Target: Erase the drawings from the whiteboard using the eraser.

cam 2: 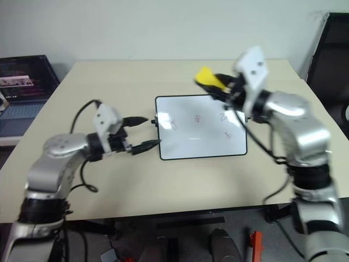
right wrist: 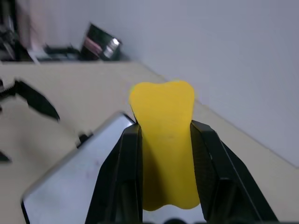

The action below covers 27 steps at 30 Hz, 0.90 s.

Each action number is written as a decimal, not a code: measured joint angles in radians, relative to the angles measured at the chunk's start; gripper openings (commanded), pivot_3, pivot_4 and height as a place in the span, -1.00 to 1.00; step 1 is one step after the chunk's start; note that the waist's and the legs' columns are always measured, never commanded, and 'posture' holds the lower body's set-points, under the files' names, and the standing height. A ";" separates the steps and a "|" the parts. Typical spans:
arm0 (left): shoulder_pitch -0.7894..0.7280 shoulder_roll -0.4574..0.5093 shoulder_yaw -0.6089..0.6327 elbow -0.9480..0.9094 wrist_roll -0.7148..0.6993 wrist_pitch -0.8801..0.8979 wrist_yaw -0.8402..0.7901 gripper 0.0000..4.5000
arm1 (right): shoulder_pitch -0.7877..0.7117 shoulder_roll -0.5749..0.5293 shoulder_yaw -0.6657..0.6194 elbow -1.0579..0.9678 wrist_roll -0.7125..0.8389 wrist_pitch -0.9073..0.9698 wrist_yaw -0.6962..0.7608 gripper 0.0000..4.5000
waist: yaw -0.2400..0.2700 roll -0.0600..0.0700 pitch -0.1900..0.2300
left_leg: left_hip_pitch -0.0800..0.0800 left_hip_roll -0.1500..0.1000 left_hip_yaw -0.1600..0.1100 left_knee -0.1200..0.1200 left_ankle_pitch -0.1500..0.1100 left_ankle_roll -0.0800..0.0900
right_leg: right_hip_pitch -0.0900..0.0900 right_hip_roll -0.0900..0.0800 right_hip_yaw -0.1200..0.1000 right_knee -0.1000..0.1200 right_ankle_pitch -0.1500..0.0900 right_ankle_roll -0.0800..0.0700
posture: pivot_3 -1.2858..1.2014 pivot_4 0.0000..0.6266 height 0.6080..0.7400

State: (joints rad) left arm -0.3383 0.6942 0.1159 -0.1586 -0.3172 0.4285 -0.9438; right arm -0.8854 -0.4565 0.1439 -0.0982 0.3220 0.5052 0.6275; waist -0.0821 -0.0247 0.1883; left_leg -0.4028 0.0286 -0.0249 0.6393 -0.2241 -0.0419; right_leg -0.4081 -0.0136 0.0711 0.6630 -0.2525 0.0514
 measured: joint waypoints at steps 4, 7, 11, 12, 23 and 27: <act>0.087 0.000 0.027 -0.028 -0.006 -0.001 0.025 1.00 | -0.025 0.113 0.128 0.202 -0.166 -0.186 -0.027 -0.52 | 0.031 -0.001 0.000 | -0.006 0.000 -0.001 0.000 0.000 -0.001 | -0.004 -0.001 -0.002 0.000 0.000 -0.001 | 0.03 -0.52 1.00; 0.105 -0.024 0.031 -0.081 -0.021 0.003 0.067 1.00 | -0.032 0.175 0.231 0.388 -0.285 -0.344 -0.027 -0.52 | 0.043 -0.001 0.000 | -0.007 -0.001 -0.001 0.002 0.000 -0.001 | -0.005 -0.002 -0.003 0.000 0.000 -0.001 | 0.03 -0.52 1.00; 0.121 -0.026 0.032 -0.134 -0.039 0.020 0.104 1.00 | -0.033 0.179 0.250 0.553 -0.363 -0.469 -0.018 -0.52 | 0.048 -0.001 0.000 | -0.007 -0.001 -0.001 0.002 0.000 -0.001 | -0.005 -0.002 -0.003 0.000 0.001 -0.001 | 0.03 -0.52 1.00; 0.128 -0.026 0.033 -0.142 -0.040 0.022 0.107 1.00 | -0.033 0.177 0.250 0.581 -0.377 -0.488 -0.018 -0.52 | 0.047 -0.001 0.000 | -0.007 -0.001 -0.001 0.002 0.000 -0.001 | -0.005 -0.002 -0.003 0.000 0.001 -0.001 | 0.03 -0.52 1.00; 0.142 -0.018 0.045 -0.186 -0.082 0.030 0.127 1.00 | -0.124 0.193 0.226 0.804 -0.463 -0.647 -0.049 -0.53 | 0.029 -0.001 0.000 | 0.002 0.000 -0.001 0.002 0.000 -0.001 | 0.002 -0.001 -0.002 0.001 0.000 -0.001 | 0.03 -0.52 1.00; 0.136 -0.017 0.044 -0.185 -0.084 0.036 0.125 1.00 | -0.118 0.200 0.230 0.817 -0.484 -0.666 -0.034 -0.53 | 0.028 -0.001 0.000 | 0.003 0.000 -0.001 0.002 0.000 -0.001 | 0.003 -0.001 -0.002 0.002 0.000 -0.001 | 0.03 -0.52 1.00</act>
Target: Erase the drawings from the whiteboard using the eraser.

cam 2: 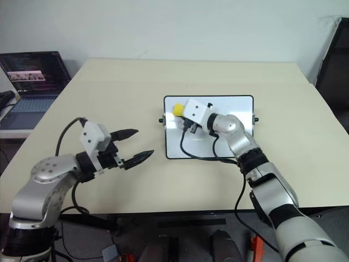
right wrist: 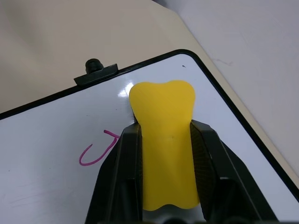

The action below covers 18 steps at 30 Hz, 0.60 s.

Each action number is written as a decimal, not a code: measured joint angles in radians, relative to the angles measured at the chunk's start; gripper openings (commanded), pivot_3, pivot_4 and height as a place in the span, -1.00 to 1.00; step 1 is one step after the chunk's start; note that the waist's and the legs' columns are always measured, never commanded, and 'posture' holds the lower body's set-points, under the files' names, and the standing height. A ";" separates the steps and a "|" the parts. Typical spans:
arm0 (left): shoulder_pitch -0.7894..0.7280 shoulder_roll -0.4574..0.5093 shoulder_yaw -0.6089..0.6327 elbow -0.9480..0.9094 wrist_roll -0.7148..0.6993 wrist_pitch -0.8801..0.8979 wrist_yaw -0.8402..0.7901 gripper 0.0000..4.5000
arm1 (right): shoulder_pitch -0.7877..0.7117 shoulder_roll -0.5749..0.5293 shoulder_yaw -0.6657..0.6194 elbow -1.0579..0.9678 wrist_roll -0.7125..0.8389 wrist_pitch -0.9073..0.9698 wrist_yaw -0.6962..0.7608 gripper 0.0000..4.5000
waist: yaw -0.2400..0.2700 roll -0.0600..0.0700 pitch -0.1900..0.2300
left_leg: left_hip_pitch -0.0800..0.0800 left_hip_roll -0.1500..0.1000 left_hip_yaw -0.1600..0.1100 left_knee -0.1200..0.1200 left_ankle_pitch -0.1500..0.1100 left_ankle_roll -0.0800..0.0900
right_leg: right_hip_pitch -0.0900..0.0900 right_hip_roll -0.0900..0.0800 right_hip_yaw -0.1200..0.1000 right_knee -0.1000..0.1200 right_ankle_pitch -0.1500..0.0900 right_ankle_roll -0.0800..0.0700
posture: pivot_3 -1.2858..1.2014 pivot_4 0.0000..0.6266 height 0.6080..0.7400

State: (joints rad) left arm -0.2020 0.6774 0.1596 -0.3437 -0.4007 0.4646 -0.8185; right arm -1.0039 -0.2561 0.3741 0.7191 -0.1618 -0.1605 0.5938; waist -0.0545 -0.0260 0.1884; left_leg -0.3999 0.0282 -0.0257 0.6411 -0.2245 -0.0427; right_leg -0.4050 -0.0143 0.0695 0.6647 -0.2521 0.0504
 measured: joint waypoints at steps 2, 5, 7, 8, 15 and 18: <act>-0.006 0.000 -0.002 0.001 0.000 0.003 -0.001 1.00 | 0.034 -0.001 0.009 -0.027 -0.002 0.000 0.048 -0.53 | 0.000 -0.001 -0.001 | 0.001 0.000 0.000 0.000 0.000 0.000 | 0.001 0.000 0.000 0.000 0.000 0.000 | 0.03 -0.52 1.00; -0.021 0.000 -0.014 0.006 0.000 0.005 -0.003 1.00 | 0.118 -0.006 0.041 -0.099 0.005 0.017 0.167 -0.53 | -0.001 -0.002 -0.002 | 0.001 0.000 0.000 0.000 0.000 0.000 | 0.001 0.001 0.000 0.001 0.000 0.000 | 0.03 -0.52 1.00; -0.032 0.000 -0.019 0.012 -0.001 0.005 -0.008 1.00 | 0.162 -0.017 0.062 -0.134 0.005 0.020 0.232 -0.53 | -0.001 -0.002 -0.002 | 0.001 0.000 0.000 0.002 0.000 0.000 | 0.001 0.001 0.000 0.001 0.001 0.001 | 0.03 -0.52 1.00; -0.036 0.000 -0.020 0.019 -0.001 0.005 -0.009 1.00 | 0.174 -0.021 0.064 -0.139 0.005 0.020 0.248 -0.53 | -0.001 -0.002 -0.002 | 0.002 0.000 0.000 0.002 0.000 0.000 | 0.002 0.001 0.000 0.001 0.001 0.002 | 0.03 -0.52 1.00; -0.054 0.000 -0.045 0.042 -0.001 0.004 -0.022 1.00 | 0.096 -0.007 0.033 -0.051 -0.017 0.018 0.103 -0.53 | -0.001 -0.002 -0.002 | 0.002 0.000 0.001 0.004 0.006 0.004 | 0.001 0.001 0.001 0.000 0.004 -0.002 | 0.03 -0.52 1.00; -0.069 0.000 -0.049 0.048 -0.001 0.002 -0.023 1.00 | 0.014 -0.007 -0.003 0.023 -0.052 0.017 -0.029 -0.53 | -0.001 -0.002 -0.003 | 0.002 0.000 0.000 0.004 0.008 0.006 | 0.001 0.001 0.001 0.000 0.006 -0.003 | 0.03 -0.52 1.00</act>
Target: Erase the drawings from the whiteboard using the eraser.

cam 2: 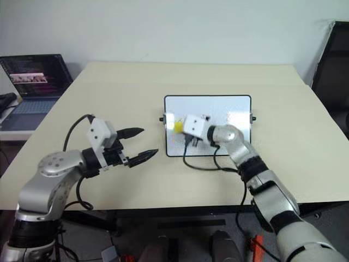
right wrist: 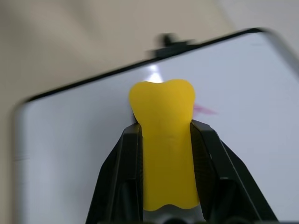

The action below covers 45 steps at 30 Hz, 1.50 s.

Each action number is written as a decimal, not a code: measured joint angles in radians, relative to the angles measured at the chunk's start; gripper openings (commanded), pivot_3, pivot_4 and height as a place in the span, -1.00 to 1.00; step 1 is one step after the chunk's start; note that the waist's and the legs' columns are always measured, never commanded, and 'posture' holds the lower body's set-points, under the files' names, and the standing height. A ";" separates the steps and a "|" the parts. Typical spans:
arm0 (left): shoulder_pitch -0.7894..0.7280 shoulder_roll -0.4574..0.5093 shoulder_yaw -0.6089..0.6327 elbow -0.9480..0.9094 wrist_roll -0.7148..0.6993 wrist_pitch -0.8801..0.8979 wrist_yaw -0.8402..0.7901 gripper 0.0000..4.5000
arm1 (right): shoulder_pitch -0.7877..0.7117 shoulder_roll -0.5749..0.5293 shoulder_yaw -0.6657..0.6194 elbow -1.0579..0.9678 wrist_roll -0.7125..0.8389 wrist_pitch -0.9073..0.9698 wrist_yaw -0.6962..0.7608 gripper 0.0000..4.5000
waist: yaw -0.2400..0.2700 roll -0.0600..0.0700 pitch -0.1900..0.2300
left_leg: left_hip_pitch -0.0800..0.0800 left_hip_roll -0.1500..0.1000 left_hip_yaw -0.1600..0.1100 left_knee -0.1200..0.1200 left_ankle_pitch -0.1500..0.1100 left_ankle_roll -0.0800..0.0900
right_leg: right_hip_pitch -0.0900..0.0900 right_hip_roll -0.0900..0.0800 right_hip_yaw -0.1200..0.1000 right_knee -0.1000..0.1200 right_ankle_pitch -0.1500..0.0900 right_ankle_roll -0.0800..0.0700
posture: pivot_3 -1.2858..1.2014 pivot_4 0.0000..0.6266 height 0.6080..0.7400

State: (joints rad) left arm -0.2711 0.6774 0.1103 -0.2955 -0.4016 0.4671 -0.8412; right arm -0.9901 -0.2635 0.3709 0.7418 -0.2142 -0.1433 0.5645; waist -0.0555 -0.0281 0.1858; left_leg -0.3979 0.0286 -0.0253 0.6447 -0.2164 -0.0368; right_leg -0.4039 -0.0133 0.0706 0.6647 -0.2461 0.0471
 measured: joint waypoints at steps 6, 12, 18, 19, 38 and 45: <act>-0.009 -0.001 -0.012 0.017 0.000 -0.001 -0.001 1.00 | -0.028 0.003 -0.016 0.028 -0.032 0.004 -0.090 -0.54 | -0.001 0.000 0.000 | -0.001 0.000 0.001 -0.001 0.000 0.000 | 0.000 0.000 0.000 0.000 0.000 0.000 | 0.03 -0.52 1.00; -0.020 -0.002 -0.021 0.022 0.000 -0.012 -0.003 1.00 | 0.032 -0.010 -0.008 -0.059 -0.035 0.018 0.025 -0.54 | -0.001 0.000 0.000 | 0.000 0.000 0.000 -0.002 0.000 0.000 | 0.000 0.000 0.000 -0.001 0.000 0.000 | 0.03 -0.52 1.00; -0.042 -0.002 -0.030 0.030 0.000 -0.015 -0.010 1.00 | 0.158 -0.033 0.038 -0.211 -0.007 0.053 0.233 -0.54 | -0.002 0.000 0.000 | -0.001 0.000 0.001 -0.003 0.000 0.000 | -0.001 0.001 0.001 -0.001 0.000 0.000 | 0.03 -0.52 1.00; -0.046 -0.002 -0.031 0.033 0.000 -0.015 -0.014 1.00 | 0.167 -0.040 0.041 -0.232 -0.001 0.072 0.254 -0.54 | -0.002 0.000 0.000 | -0.001 0.000 0.001 -0.003 0.000 0.000 | -0.001 0.001 0.001 -0.001 0.000 0.000 | 0.03 -0.52 1.00; -0.232 0.030 -0.068 0.158 -0.009 -0.023 -0.131 1.00 | 0.511 -0.606 -0.487 -0.886 0.461 0.678 0.485 -0.55 | 0.024 0.000 0.004 | -0.013 -0.001 0.000 -0.005 -0.009 -0.006 | -0.009 -0.001 -0.002 -0.007 -0.006 0.005 | 0.03 -0.52 1.00; -0.260 0.013 -0.117 0.197 0.004 -0.019 -0.136 1.00 | 0.572 -0.652 -0.548 -0.866 0.475 0.675 0.472 -0.55 | 0.005 0.000 0.004 | -0.012 0.000 0.000 -0.003 -0.009 -0.006 | -0.009 -0.001 -0.001 -0.005 -0.009 0.009 | 0.03 -0.52 1.00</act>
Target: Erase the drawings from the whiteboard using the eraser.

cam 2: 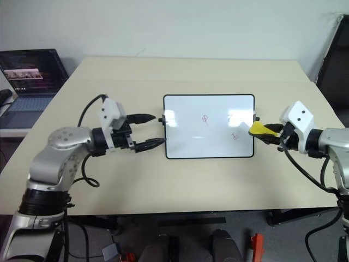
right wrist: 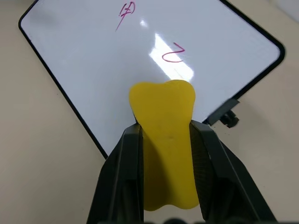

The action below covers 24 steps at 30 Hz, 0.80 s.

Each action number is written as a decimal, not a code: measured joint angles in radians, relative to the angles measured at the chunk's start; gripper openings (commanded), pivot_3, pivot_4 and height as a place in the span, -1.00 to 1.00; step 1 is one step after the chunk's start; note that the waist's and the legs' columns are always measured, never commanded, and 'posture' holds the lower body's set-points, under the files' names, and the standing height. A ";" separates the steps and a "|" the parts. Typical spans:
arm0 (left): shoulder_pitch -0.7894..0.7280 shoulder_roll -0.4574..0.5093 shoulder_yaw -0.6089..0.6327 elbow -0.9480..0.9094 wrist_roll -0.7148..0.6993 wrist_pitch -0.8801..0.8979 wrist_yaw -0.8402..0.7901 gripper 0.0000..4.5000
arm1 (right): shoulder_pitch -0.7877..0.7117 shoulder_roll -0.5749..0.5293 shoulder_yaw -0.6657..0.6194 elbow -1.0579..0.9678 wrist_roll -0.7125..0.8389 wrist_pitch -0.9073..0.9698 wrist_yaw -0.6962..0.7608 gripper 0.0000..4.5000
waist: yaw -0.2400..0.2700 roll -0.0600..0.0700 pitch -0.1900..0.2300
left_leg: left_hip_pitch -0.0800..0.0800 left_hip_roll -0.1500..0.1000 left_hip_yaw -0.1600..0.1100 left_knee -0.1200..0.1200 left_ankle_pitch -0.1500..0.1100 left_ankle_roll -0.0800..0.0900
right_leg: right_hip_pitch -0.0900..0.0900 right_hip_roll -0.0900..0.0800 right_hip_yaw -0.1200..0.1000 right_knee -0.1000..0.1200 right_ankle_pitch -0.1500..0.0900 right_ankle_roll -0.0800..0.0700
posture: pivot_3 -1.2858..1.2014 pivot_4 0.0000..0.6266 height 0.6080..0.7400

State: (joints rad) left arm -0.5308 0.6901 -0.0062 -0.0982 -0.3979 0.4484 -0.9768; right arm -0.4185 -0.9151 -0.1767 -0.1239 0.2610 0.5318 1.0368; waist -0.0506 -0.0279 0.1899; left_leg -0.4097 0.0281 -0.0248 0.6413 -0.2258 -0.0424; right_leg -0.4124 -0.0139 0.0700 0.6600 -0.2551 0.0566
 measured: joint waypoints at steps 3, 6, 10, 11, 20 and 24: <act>0.000 0.000 0.000 0.009 0.000 -0.001 0.000 1.00 | 0.000 -0.007 0.000 0.000 0.007 0.000 -0.009 -0.55 | -0.001 0.000 0.000 | 0.000 0.000 0.000 0.000 0.000 0.000 | 0.000 0.000 0.000 0.000 0.000 0.000 | 0.03 -0.52 1.00; 0.000 0.000 0.000 0.013 0.000 -0.003 -0.001 1.00 | 0.000 -0.007 0.000 0.000 0.009 0.000 -0.014 -0.55 | 0.000 0.000 0.000 | 0.000 0.000 0.000 0.000 0.000 0.000 | 0.000 0.000 0.000 0.000 0.000 0.000 | 0.03 -0.52 1.00; 0.000 0.000 0.000 0.013 0.002 -0.011 -0.005 1.00 | -0.001 -0.007 0.000 0.003 0.015 -0.005 -0.014 -0.55 | 0.001 0.000 0.000 | 0.000 0.000 0.000 0.000 0.000 0.000 | 0.000 0.000 0.000 0.000 0.000 0.000 | 0.03 -0.52 1.00; 0.000 -0.001 0.000 0.013 0.002 -0.015 -0.006 1.00 | -0.001 -0.007 0.001 0.004 0.015 -0.006 -0.014 -0.55 | 0.001 0.000 0.000 | 0.000 0.000 0.000 0.000 0.000 0.000 | 0.000 0.000 0.000 0.000 0.000 0.000 | 0.03 -0.52 1.00; 0.000 -0.008 0.000 0.013 0.004 -0.023 0.001 1.00 | -0.005 -0.007 0.004 0.012 0.016 -0.010 -0.015 -0.55 | 0.002 0.000 0.000 | 0.000 0.000 0.000 0.001 0.000 0.000 | 0.000 0.000 0.000 0.000 0.000 -0.001 | 0.03 -0.52 1.00; 0.000 -0.008 0.000 0.013 0.003 -0.024 0.003 1.00 | -0.005 -0.007 0.004 0.011 0.017 -0.010 -0.015 -0.55 | 0.001 0.000 0.000 | 0.000 0.000 0.000 0.001 0.000 0.000 | 0.000 0.000 0.000 0.000 0.000 -0.001 | 0.03 -0.52 1.00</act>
State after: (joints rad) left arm -0.5305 0.6825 -0.0064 -0.0850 -0.3944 0.4246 -0.9742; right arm -0.4238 -0.9216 -0.1730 -0.1124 0.2780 0.5222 1.0215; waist -0.0491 -0.0280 0.1899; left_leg -0.4100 0.0280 -0.0251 0.6422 -0.2258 -0.0424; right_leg -0.4121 -0.0140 0.0699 0.6603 -0.2546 0.0559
